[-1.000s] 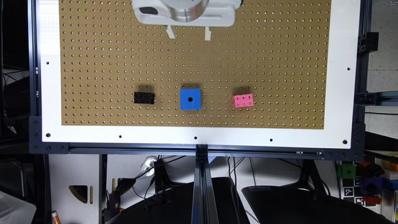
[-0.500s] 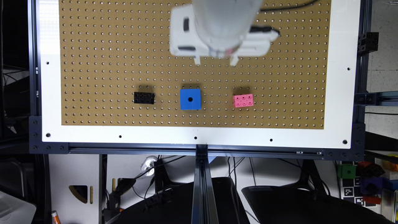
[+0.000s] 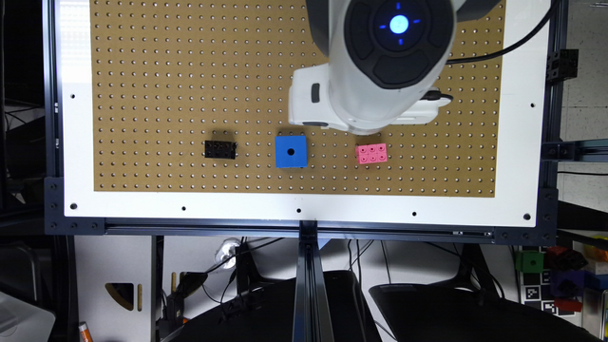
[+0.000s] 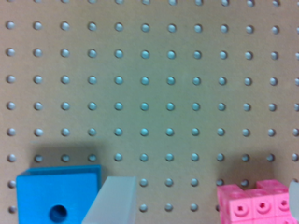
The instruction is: Pick up pink block.
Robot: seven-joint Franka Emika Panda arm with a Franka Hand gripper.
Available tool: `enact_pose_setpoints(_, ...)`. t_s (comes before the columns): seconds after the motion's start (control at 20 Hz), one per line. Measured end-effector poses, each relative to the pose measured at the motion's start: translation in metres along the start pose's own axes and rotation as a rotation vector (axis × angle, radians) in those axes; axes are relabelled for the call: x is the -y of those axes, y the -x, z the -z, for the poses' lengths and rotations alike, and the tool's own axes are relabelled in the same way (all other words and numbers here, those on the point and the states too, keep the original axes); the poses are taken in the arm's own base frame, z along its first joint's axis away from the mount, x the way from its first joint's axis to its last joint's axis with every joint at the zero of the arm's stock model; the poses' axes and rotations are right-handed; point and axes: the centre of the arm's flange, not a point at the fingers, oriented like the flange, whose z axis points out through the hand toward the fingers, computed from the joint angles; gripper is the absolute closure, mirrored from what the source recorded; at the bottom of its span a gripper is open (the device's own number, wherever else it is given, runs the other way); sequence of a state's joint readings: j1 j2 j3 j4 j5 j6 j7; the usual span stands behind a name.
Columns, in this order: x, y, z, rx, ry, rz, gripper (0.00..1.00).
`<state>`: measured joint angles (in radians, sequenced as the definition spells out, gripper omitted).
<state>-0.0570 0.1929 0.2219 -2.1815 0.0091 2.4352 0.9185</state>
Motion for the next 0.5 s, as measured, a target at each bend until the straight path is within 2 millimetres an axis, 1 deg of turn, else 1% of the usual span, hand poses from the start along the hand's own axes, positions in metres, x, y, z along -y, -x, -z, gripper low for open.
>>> enact_pose_setpoints(0.1,0.003,0.002,0.001,0.000,-0.003,0.001,0.00)
enact_pose_setpoints(0.3,0.019,0.013,0.004,0.002,-0.017,0.000,0.00)
enact_pose_setpoints(0.5,0.026,0.013,0.002,0.005,-0.023,0.000,0.00)
